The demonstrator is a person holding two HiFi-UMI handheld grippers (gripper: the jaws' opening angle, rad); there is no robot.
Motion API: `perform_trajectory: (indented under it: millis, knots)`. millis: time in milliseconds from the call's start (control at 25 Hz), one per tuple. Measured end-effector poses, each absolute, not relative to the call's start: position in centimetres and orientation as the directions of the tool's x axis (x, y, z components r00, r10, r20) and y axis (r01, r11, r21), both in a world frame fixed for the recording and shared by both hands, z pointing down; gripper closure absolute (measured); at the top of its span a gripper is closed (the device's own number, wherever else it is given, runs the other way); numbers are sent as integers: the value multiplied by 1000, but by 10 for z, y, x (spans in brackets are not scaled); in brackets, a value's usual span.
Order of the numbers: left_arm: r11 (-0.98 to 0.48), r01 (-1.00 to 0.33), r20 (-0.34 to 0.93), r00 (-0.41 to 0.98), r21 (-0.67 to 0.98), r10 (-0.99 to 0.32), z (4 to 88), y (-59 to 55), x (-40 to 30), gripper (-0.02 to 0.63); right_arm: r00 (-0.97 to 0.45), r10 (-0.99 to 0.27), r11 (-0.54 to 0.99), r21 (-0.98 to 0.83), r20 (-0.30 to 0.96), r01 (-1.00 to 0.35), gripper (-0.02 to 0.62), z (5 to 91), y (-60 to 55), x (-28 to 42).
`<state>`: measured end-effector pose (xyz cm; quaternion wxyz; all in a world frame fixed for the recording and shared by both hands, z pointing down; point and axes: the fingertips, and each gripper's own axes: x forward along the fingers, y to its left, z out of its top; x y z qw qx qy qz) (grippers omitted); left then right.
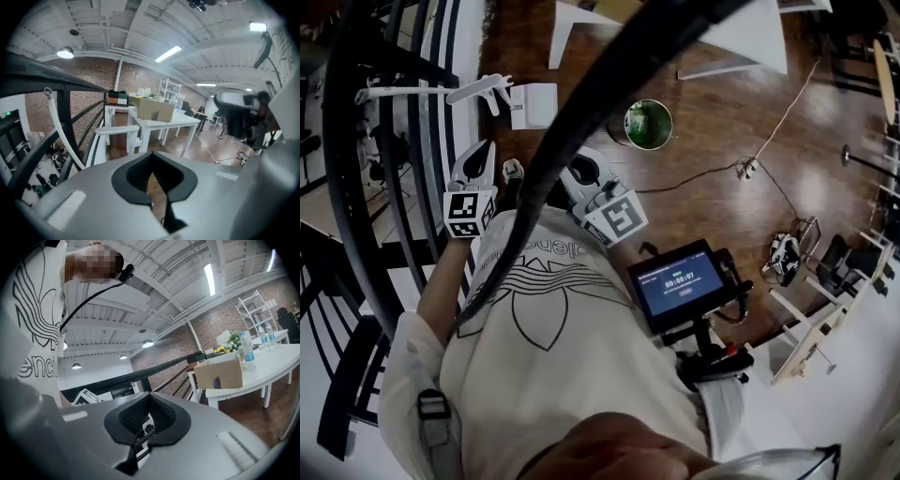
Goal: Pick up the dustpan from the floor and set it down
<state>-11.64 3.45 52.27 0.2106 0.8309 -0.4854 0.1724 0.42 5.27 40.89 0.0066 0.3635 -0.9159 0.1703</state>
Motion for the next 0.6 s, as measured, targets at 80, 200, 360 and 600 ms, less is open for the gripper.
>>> perform_trajectory:
  millis: [80,200,360,600]
  knots:
    - [-487,-847,418,530,213,-738,482,29,-105,586,-752,-650,703,-288,110,-650,595,397,43,-6]
    - [-534,-817,303,577,219,-759,434,16,-87,585,-767,-637,730,-260,79,-632,595,389,37,-16]
    - [-515,-823,185,559,241,-808,402,10,-76,585,-773,-627,745,-217,96,-631,595,395,32,-21]
    - [-462,-849,193,514,257,-836,386,15,-95,585,-775,-626,750,-206,83,-628,595,369,17,-40]
